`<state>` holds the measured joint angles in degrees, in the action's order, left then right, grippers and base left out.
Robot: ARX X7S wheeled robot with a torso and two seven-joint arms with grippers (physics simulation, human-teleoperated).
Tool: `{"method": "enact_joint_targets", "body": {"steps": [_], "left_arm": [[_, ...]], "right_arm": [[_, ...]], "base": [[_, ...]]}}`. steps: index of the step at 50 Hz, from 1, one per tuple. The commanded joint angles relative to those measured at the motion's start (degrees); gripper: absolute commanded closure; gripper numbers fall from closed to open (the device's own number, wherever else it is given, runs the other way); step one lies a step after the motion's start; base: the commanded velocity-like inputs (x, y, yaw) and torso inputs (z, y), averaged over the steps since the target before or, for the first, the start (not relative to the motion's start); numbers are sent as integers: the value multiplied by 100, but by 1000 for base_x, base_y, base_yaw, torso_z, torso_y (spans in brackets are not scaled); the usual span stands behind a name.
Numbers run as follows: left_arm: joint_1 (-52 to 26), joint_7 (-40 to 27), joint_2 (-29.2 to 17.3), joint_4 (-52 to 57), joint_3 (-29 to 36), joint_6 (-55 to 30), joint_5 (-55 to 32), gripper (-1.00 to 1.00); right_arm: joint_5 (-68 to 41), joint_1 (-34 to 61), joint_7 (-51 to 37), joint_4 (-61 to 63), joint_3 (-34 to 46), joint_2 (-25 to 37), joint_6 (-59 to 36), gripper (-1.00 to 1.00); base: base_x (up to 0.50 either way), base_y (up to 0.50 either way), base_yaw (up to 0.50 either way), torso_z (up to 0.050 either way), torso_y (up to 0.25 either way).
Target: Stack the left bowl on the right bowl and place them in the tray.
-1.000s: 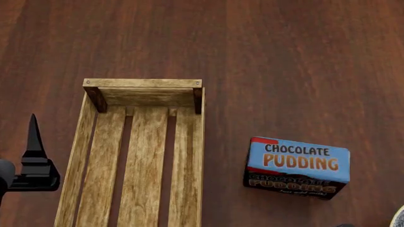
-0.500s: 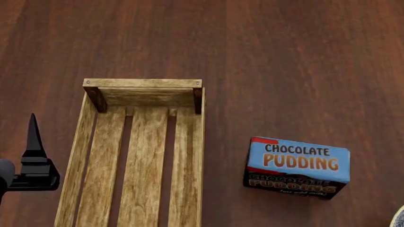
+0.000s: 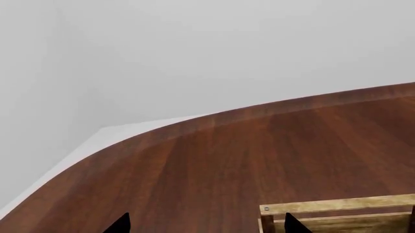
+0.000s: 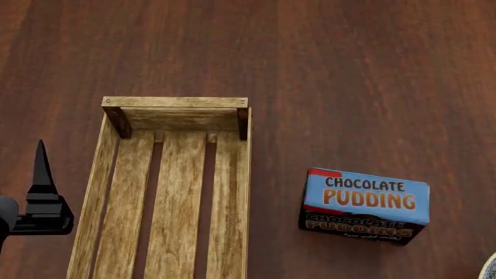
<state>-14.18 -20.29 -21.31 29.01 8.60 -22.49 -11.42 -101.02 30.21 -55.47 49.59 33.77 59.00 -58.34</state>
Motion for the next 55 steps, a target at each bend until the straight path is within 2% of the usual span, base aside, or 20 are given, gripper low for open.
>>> {"method": "enact_joint_targets", "body": {"steps": [1,55], "left_arm": [[-3,-14,-17,16,0,-6,-21,-100],[7,-46,-85,-13,67,78,-67,-100]], "right_arm": [[141,92,117,-268,190,-251,-207,-100],[1614,-526,1257,-948,596,-703,-103,-100]], "base": [[0,0,0,0,0],[0,0,0,0,0]]}}
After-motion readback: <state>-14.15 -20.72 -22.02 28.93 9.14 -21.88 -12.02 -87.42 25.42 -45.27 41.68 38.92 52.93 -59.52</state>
